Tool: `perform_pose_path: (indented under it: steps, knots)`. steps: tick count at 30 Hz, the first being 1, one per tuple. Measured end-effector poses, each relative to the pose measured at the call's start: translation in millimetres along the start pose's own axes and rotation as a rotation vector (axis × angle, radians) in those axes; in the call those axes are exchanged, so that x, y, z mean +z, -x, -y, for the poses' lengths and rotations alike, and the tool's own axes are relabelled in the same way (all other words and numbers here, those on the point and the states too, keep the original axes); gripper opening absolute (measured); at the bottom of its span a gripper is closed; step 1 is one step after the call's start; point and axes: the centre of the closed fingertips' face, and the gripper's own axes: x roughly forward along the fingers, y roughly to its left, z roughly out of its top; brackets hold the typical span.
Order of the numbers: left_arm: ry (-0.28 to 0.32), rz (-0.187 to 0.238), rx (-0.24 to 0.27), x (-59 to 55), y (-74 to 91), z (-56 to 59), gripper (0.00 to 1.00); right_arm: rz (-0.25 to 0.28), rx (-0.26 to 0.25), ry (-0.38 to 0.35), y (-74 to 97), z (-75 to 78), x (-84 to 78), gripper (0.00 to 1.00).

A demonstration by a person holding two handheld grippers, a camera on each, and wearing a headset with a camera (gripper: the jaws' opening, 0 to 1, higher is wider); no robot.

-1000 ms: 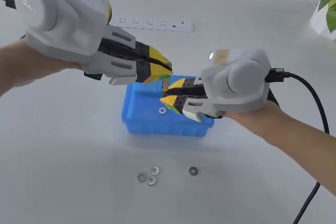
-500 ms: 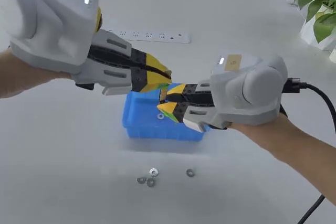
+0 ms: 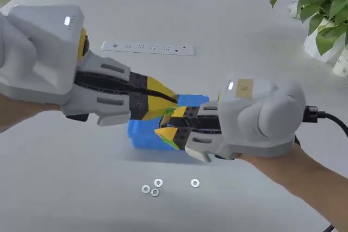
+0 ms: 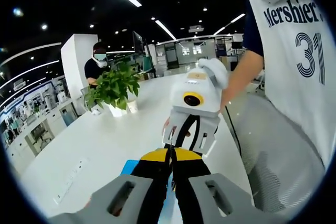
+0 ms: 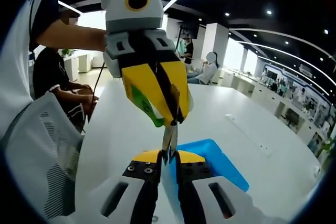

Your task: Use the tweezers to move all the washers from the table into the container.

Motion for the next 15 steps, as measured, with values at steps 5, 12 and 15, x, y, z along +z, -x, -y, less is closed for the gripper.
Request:
perform_pose_path:
  steps: [5, 12, 15]
  knots:
    - [0.005, -0.018, 0.0, -10.2, 5.3, 5.2, 0.06, -0.031, 0.01, -0.003, 4.5, -9.2, -10.2, 0.12]
    - [0.004, -0.041, -0.056, -21.2, -5.2, 23.6, 0.06, -0.074, 0.012, 0.003, 14.6, -19.5, -29.2, 0.12]
    - [0.009, -0.045, -0.084, -25.3, -12.1, 32.6, 0.06, -0.094, 0.012, -0.002, 19.6, -25.3, -40.2, 0.12]
